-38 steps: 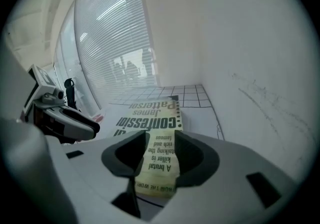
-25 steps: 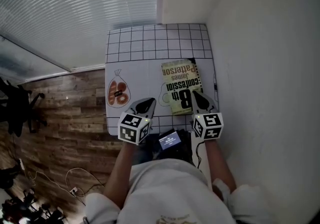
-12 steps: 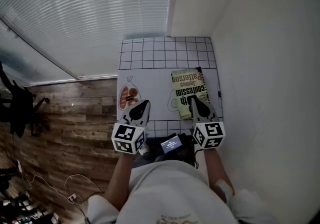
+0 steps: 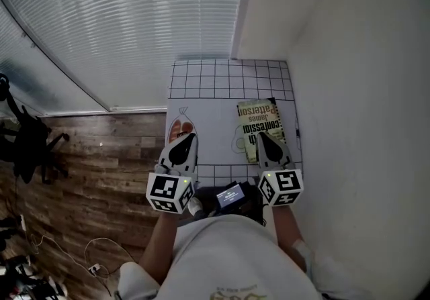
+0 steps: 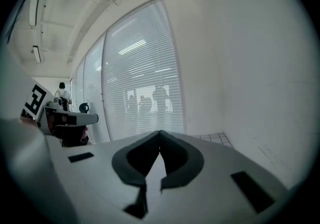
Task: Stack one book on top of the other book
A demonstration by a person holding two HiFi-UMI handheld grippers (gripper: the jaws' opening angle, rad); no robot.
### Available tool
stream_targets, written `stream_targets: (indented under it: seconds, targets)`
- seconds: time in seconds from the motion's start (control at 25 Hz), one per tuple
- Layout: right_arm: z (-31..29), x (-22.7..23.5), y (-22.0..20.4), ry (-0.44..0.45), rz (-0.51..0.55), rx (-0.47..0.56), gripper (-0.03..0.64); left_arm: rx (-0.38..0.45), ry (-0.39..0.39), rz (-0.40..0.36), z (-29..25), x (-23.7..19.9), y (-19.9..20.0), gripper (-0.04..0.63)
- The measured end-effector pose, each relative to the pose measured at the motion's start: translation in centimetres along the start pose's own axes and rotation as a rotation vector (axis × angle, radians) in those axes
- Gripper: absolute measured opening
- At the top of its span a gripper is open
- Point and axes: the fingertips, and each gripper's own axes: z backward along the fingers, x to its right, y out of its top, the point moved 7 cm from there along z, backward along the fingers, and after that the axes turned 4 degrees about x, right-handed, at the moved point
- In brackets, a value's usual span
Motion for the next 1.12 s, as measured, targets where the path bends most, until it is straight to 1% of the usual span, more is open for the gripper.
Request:
stream_targets:
  seconds: [0.04,0.08,0.16,0.2,0.24,0.32,0.48,0.8,1.12]
  targets:
    - [0.0,-0.1,0.1,0.0,-0.002,0.005,0.008,0.001,-0.005,-0.01,0.1,0.1,0.1,0.008]
    - [0.1,-0.3,0.1,0.001,-0.004,0.008,0.008,-0.002,-0.019,-0.038,0.2,0.3,0.3,0.008]
    - [0.2,-0.8,0.1,0.004,-0.004,0.012,0.008,-0.007,-0.069,-0.12,0.4,0.9,0.9,0.008]
    - [0.2,-1.0,0.1,0.005,-0.003,0.014,0.008,-0.005,-0.093,-0.15,0.6,1.1,1.2,0.008]
    - [0.2,-1.1,0.2,0.004,-0.003,0.015,0.008,0.0,-0.109,-0.165,0.7,1.1,1.5,0.008]
    - [0.2,-1.4,0.4,0.001,-0.003,0.019,0.008,0.005,-0.111,-0.158,0.9,0.6,1.8,0.008]
    - [0.1,-2.2,0.8,-0.004,0.009,0.03,0.008,0.0,-0.079,-0.108,0.7,-0.8,1.5,0.008]
    - [-0.4,-2.8,1.3,-0.018,0.01,0.048,0.006,0.019,-0.021,-0.063,1.1,-1.6,1.5,0.008]
    - [-0.4,-2.9,1.2,-0.019,0.011,0.05,0.006,0.012,0.004,-0.047,1.6,-2.0,0.8,0.008]
